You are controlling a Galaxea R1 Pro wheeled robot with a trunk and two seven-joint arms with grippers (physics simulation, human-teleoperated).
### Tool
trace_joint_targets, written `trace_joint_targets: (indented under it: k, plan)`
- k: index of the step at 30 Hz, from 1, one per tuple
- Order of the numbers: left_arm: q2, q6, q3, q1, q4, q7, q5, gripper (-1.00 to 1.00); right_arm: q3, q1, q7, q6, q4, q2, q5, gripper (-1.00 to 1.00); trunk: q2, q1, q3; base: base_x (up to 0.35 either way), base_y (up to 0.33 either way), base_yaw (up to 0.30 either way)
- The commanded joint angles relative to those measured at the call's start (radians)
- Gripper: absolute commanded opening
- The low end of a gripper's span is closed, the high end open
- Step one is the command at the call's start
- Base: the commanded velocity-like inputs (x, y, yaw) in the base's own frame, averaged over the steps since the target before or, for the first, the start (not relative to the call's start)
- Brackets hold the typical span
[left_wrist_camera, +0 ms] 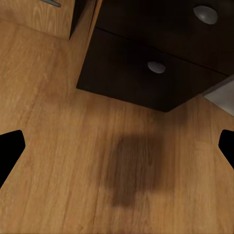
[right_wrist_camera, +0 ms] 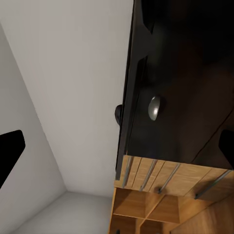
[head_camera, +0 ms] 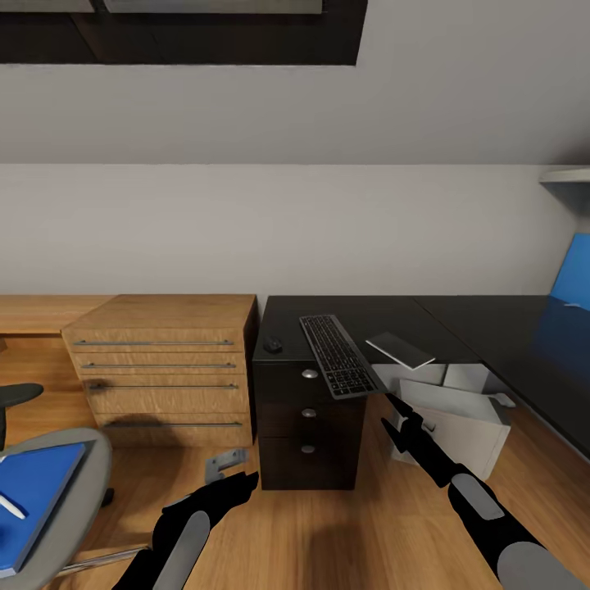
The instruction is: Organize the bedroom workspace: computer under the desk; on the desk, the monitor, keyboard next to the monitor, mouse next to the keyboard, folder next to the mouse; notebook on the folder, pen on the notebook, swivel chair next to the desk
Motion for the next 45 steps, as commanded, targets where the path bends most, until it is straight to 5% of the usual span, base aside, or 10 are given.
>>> trace_joint_targets:
  k: [1,45]
  plan:
    - [0.0,0.001,-0.001,-0.001,-0.001,0.01,0.01,1.0,0.002,-0.001,0.0,0.008,0.001,-0.001,-0.01,1.0,-0.001,0.0,-0.001,0.0,0.0,0.0]
    - [0.0,0.001,-0.001,-0.001,0.003,0.008,0.01,1.0,0.001,-0.001,0.0,0.006,0.002,-0.001,-0.01,1.0,-0.001,0.0,-0.001,0.066,0.044,0.0]
